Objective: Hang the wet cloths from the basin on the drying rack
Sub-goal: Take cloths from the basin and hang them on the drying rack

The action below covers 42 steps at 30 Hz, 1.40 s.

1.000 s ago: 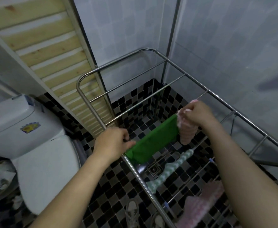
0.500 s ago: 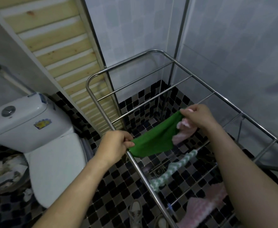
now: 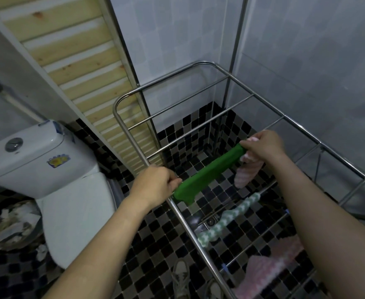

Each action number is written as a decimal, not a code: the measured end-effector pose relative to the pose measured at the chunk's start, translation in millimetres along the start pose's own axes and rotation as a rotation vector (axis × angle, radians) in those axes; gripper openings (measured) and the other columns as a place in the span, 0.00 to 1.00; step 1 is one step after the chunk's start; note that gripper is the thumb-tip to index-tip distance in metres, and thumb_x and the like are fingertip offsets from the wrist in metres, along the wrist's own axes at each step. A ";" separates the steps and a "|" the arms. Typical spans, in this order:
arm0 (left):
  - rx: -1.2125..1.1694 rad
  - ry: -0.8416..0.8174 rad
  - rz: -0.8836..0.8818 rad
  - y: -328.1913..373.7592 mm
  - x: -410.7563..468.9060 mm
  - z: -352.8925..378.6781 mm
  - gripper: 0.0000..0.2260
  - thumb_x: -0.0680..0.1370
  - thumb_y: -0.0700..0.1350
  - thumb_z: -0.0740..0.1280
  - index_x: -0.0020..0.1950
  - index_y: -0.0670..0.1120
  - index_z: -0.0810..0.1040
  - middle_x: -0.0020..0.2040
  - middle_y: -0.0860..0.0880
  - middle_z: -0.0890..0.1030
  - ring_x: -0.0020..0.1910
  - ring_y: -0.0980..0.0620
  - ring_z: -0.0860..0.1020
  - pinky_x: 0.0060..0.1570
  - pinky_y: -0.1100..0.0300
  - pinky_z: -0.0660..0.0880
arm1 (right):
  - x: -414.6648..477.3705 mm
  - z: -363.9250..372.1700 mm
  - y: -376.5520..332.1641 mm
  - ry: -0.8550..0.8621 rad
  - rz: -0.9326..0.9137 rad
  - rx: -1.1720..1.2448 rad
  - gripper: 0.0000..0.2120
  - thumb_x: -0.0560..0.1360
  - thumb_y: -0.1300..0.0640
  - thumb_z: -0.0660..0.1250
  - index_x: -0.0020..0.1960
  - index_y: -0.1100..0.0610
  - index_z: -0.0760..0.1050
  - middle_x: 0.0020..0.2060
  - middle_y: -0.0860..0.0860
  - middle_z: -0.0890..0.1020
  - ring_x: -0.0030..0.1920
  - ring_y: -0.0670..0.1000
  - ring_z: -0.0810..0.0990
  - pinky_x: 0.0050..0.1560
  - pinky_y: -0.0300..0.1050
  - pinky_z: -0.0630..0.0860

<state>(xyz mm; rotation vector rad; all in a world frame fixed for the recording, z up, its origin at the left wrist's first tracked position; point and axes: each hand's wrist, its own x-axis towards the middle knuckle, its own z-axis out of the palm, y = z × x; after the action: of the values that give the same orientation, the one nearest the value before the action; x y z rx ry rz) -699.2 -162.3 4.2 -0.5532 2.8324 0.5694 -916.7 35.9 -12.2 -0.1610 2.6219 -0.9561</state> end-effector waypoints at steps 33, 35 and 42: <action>-0.052 0.207 -0.023 -5.5 -8.4 16.9 0.09 0.71 0.55 0.73 0.42 0.50 0.85 0.42 0.55 0.80 0.47 0.54 0.67 0.49 0.59 0.64 | 13.3 -7.2 18.6 0.151 0.087 0.372 0.03 0.74 0.61 0.70 0.41 0.58 0.79 0.31 0.54 0.79 0.21 0.41 0.77 0.24 0.33 0.74; 0.058 0.204 0.002 -10.5 -13.8 14.9 0.11 0.72 0.56 0.72 0.43 0.50 0.84 0.46 0.55 0.80 0.48 0.55 0.65 0.45 0.61 0.60 | 13.3 -8.0 18.4 0.124 0.110 0.442 0.06 0.73 0.62 0.71 0.38 0.57 0.77 0.31 0.54 0.79 0.21 0.42 0.77 0.26 0.37 0.76; 0.162 0.163 0.043 -4.7 -18.8 13.6 0.11 0.74 0.57 0.69 0.51 0.53 0.83 0.54 0.56 0.76 0.53 0.56 0.65 0.52 0.58 0.65 | 13.0 -7.9 14.8 0.033 0.167 0.408 0.04 0.72 0.60 0.71 0.39 0.57 0.77 0.34 0.54 0.79 0.33 0.48 0.77 0.30 0.40 0.72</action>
<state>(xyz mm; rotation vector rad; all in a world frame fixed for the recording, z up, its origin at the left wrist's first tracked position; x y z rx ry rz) -678.6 -154.7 -4.8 -0.5323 3.0144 0.3111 -931.6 49.2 -19.7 0.1733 2.3600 -1.4106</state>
